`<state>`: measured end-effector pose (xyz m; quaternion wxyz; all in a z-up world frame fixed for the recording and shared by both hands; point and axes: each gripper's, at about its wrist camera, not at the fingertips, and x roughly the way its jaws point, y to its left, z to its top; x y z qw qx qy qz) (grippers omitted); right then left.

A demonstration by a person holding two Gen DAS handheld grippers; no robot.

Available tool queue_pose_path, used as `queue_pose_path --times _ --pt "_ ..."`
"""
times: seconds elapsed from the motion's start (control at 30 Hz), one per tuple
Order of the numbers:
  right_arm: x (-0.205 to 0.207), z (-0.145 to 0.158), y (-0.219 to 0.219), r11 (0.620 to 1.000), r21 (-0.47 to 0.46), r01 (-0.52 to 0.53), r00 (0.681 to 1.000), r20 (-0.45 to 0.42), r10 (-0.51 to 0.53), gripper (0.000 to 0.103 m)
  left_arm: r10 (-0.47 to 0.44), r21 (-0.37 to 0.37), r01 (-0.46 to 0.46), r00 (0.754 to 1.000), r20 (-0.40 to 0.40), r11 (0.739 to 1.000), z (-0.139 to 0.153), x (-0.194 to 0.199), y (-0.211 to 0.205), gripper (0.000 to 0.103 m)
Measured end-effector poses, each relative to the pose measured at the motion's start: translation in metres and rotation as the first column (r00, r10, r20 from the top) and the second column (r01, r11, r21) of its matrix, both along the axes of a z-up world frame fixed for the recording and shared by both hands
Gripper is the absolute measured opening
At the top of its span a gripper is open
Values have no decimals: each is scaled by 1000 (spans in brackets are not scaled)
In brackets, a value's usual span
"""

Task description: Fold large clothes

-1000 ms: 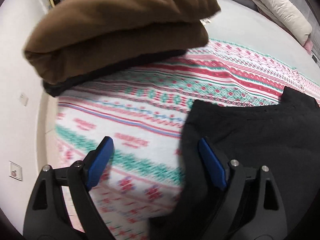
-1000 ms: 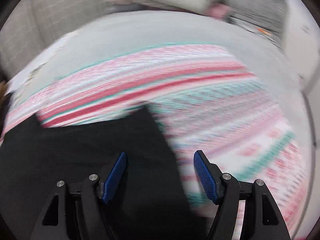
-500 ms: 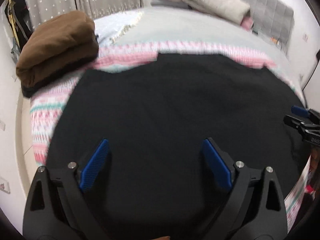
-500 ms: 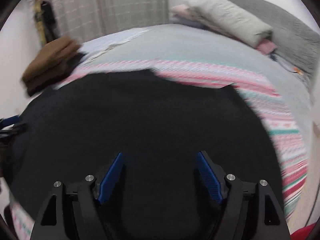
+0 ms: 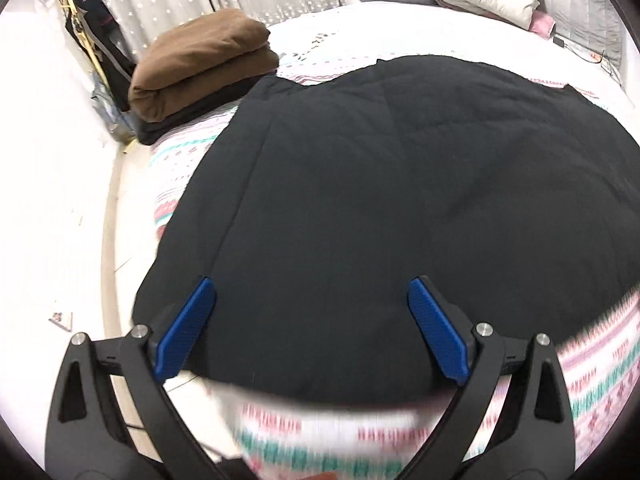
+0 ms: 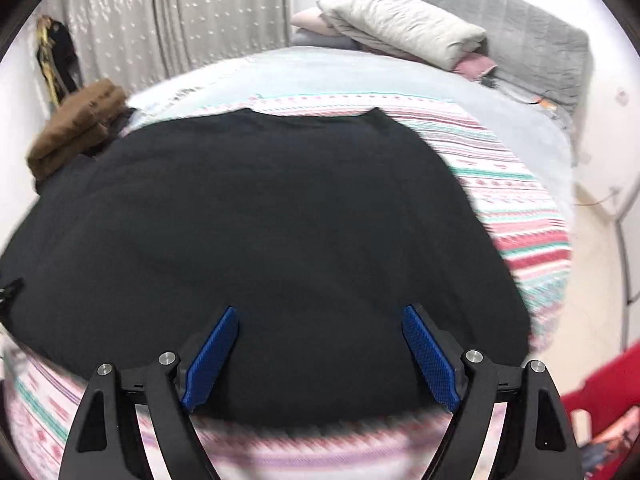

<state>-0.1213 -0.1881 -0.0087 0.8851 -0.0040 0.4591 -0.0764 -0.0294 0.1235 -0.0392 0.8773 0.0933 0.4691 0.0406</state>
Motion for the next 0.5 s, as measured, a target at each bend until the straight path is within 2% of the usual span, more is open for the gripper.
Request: queue_pose_path --times 0.07,0.2,0.5 --pt "-9 2 -1 999 -30 28 1000 -10 -29 86 1 -11 -1 1000 -6 1000 6 -12 -1 98" --pt "-33 13 -5 997 16 78 997 -30 -78 86 -8 -90 4 999 -53 996 9 -28 0 98" --pt "-80 22 17 995 66 77 996 -42 -75 86 -5 -179 -17 993 -120 984 1 -48 -7 98"
